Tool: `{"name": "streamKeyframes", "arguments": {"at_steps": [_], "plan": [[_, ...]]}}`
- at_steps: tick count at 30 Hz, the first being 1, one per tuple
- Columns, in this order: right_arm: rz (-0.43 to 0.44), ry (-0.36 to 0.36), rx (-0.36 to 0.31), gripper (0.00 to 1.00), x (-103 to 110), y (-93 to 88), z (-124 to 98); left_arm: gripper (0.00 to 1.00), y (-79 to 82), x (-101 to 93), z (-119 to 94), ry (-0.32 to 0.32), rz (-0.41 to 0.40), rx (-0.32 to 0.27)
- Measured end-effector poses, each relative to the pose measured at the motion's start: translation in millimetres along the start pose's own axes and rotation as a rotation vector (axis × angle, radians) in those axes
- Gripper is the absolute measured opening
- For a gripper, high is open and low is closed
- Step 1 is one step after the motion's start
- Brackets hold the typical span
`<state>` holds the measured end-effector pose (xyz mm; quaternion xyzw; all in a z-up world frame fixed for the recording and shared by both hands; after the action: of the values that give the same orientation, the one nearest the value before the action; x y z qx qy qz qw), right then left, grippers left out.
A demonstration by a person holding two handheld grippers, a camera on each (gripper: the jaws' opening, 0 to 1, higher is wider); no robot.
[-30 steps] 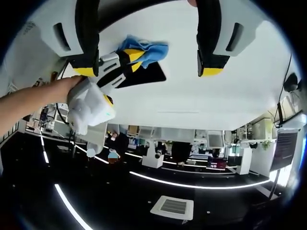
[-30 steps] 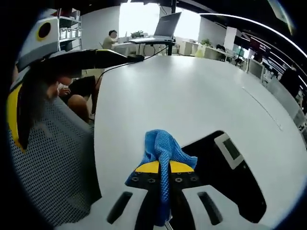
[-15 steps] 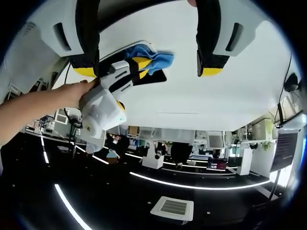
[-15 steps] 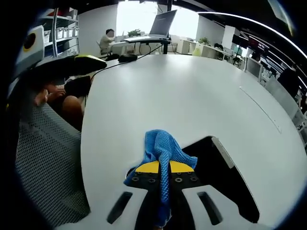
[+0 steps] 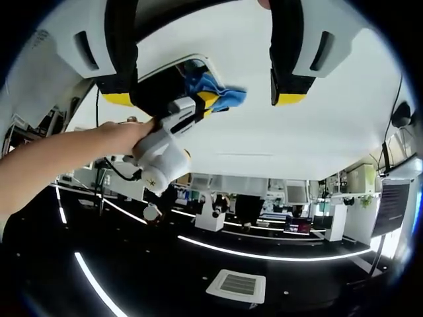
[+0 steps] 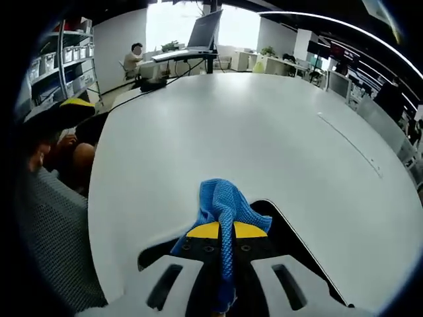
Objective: Wipe the mirror surface with the cleaning cloth until all visible marks leave the cleaned area.
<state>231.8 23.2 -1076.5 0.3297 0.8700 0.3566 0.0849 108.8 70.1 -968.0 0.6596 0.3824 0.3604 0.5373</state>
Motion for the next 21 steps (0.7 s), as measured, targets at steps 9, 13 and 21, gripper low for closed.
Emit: {"name": "streamKeyframes", "arguments": {"at_steps": [9,13,21], "plan": [[0.061,-0.042,-0.006,0.00,-22,11.9,9,0.78,0.1,-0.4,0,-0.001,-0.001,-0.002],[0.100,-0.041,0.000,0.00,-27,14.1,11,0.78,0.9,-1.5,0,-0.005,-0.003,-0.003],[0.155,-0.033,-0.012,0.00,-25,13.4,10,0.77,1.1,-1.2,0,-0.005,-0.005,-0.007]]}}
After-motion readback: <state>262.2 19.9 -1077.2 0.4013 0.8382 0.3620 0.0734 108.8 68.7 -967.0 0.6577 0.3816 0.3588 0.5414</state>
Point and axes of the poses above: the point that each gripper's makers call its tool centre point, and the gripper's own axes: z roughly forward along the fingers, x roughly to its left, y roughly out of its top, the point moved 1 cm from there along -z, roughly backward along the fingers, and after that the axes turned 13 degrees about z, right-handed, at the moved point
